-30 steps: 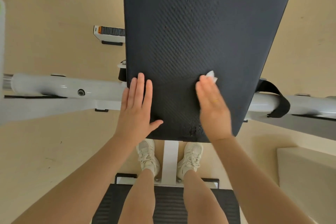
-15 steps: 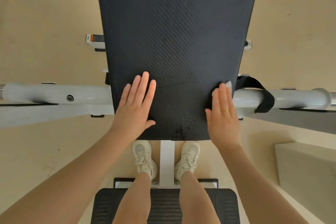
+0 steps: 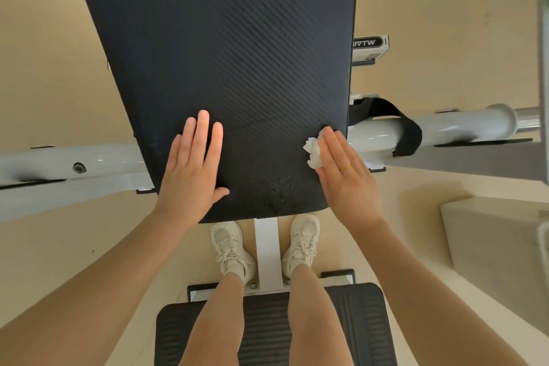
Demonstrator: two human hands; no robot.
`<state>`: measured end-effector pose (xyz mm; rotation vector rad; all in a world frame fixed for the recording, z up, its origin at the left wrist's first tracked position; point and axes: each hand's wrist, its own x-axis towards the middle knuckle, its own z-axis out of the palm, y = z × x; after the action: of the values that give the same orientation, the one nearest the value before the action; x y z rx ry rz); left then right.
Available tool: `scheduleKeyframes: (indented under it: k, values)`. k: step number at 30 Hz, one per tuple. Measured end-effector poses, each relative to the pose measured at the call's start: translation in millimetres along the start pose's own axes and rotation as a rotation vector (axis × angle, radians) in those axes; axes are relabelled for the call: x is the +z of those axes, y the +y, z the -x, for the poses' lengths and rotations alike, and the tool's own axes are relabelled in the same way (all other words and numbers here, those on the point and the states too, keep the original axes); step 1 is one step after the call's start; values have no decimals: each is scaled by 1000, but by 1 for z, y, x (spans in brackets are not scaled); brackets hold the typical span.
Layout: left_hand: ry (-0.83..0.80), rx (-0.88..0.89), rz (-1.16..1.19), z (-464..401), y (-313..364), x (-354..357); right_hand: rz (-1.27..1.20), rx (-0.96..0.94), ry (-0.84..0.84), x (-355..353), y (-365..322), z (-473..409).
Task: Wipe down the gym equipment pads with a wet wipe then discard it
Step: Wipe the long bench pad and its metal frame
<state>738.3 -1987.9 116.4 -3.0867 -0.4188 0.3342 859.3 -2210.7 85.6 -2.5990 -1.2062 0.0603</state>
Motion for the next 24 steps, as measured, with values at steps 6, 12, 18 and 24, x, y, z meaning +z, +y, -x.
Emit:
scheduleKeyframes:
  k: [6,12,18,24]
  values:
    - [-25,-9,-5,0,0,0,-170,-68,11,20,-33,-6]
    - [-14,-3,2,0,-1,2,-162,-39,13,4,-30,-5]
    - [5,12,16,1,-3,2,-207,-51,197,-7,-17,-27]
    - [-18,-10,49,1,0,0,-320,97,66,6,-20,-35]
